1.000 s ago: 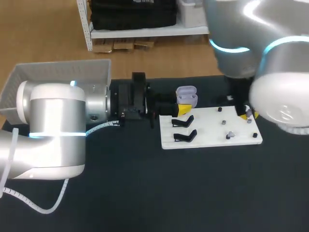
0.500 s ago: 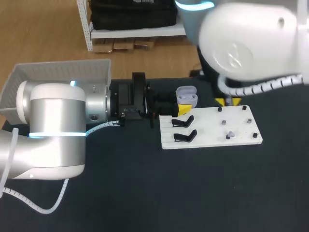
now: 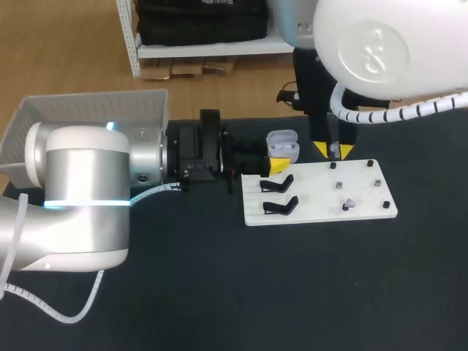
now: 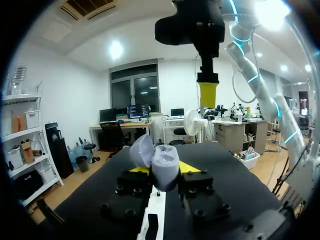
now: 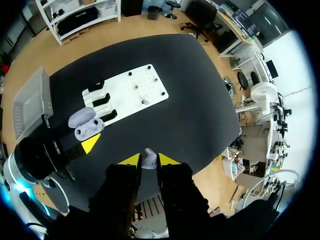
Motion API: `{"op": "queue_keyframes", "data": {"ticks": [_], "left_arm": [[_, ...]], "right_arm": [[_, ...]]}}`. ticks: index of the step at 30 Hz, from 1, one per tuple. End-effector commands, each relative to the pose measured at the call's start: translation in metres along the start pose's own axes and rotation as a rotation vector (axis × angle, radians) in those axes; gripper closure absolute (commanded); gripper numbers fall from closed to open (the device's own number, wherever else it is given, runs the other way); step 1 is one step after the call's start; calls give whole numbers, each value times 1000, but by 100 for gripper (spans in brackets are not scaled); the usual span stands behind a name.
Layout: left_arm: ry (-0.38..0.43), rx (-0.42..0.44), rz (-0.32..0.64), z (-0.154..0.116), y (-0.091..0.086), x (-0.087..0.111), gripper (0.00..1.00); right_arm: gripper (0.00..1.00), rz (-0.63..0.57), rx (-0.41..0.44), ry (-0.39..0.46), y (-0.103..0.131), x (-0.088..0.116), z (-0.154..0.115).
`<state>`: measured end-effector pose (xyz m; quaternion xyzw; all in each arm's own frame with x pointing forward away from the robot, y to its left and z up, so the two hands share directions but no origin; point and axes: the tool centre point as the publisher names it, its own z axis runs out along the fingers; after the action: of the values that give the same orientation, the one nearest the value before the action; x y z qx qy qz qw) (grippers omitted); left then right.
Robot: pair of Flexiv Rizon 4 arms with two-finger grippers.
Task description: Pick up each earbud case from the left stands, insert the matching earbuds, close the lid, and place the case in the box.
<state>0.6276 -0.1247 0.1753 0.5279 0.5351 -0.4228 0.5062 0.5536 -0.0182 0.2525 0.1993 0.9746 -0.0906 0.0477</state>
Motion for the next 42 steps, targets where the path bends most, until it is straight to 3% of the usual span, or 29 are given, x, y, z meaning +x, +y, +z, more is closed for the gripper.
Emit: {"op": "queue_keyframes", "data": {"ticks": [1, 4, 10, 17, 23, 36, 42], "left_arm": [[-9, -12, 5, 1, -2, 2, 100], [-9, -12, 5, 1, -2, 2, 100], [-9, -12, 5, 1, -2, 2, 100], [-9, -12, 5, 1, -2, 2, 100], [-9, -12, 5, 1, -2, 2, 100], [-9, -12, 5, 1, -2, 2, 100], [-9, -12, 5, 1, -2, 2, 100]], "right_arm": [[100, 1, -3, -3, -2, 1, 0], [100, 111, -1, -12, 11, 3, -14], [100, 245, 4, -119, 36, 6, -26], [100, 362, -38, -99, 50, -3, -17], [100, 354, -43, -106, 60, -13, -11], [100, 354, -43, -106, 60, -13, -11], [100, 317, -83, -117, 80, -15, -10]]}}
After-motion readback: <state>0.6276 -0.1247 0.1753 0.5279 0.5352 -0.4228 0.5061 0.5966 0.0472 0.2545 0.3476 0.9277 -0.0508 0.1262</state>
